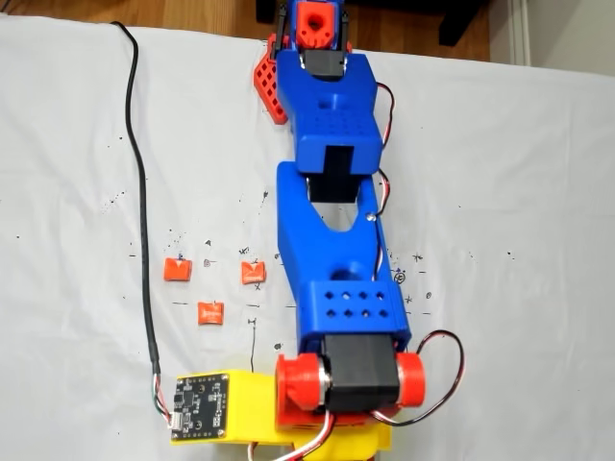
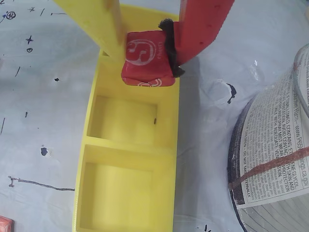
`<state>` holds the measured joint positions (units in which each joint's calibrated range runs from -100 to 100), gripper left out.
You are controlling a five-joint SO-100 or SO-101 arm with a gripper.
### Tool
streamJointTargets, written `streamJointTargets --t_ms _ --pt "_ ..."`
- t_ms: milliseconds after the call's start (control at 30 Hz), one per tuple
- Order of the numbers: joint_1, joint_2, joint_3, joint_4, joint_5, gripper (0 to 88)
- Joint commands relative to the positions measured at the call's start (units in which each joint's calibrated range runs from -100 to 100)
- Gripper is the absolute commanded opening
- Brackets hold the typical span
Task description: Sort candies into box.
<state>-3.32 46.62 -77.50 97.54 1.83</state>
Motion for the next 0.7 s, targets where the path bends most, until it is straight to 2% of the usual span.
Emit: streamJointTargets --t_ms 0,600,633,667 --pt "0.33 -1.66 -0.65 -1.14 0.78 0.1" --pt "0.33 -0.81 2.26 -2.29 1.37 0.1" --pt "0.33 -0.9 2.35 -2.29 1.42 1.9" --pt "0.33 -1.07 2.63 -2.29 1.47 9.4"
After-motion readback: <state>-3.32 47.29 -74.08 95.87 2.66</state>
